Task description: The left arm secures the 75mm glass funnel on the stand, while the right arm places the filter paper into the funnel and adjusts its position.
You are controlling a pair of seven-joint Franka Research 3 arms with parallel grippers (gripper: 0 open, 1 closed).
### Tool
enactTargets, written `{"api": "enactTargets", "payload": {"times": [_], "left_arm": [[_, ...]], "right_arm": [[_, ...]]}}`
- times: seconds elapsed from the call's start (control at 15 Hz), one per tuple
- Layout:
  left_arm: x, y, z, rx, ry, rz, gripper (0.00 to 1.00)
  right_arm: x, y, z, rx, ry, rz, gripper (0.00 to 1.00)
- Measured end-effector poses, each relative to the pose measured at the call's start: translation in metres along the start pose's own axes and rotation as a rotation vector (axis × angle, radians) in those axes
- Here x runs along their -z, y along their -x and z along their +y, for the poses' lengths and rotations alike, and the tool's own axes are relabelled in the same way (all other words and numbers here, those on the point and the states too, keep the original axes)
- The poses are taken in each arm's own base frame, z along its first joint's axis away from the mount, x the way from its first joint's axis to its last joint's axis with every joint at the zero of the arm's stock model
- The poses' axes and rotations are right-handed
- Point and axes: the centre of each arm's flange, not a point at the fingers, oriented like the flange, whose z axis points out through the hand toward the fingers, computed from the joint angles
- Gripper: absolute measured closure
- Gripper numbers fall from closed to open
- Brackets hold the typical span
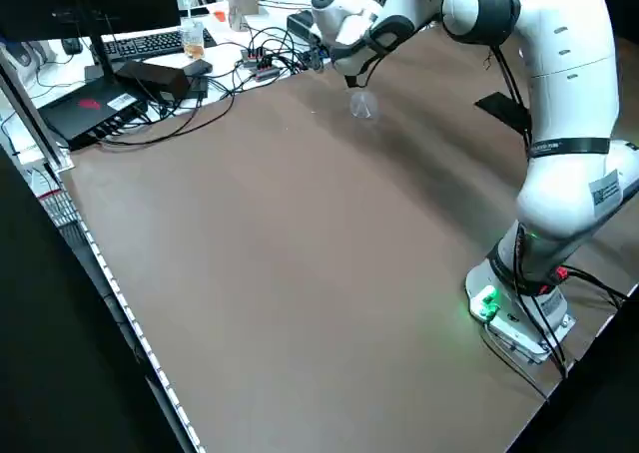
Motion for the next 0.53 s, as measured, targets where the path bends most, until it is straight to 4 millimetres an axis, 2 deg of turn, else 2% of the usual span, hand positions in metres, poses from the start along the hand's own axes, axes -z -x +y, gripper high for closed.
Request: {"api": "enactTargets", "payload": {"times": [0.13,0.33,0.53], "left_arm": [[-0.015,0.004,-0.002,0.059,-0.008,0.006,0.00],[-0.026,0.003,-0.006,0.098,-0.007,0.024,0.00],[-0.034,0.004,-0.008,0.117,-0.012,0.027,0.00]], "right_arm": [[-0.013,-0.008,0.007,0.003,0.001,0.012,0.00],[-0.030,-0.026,0.019,0.070,0.023,0.082,0.00],[-0.052,-0.029,0.042,0.170,0.022,0.079,0.05]]}}
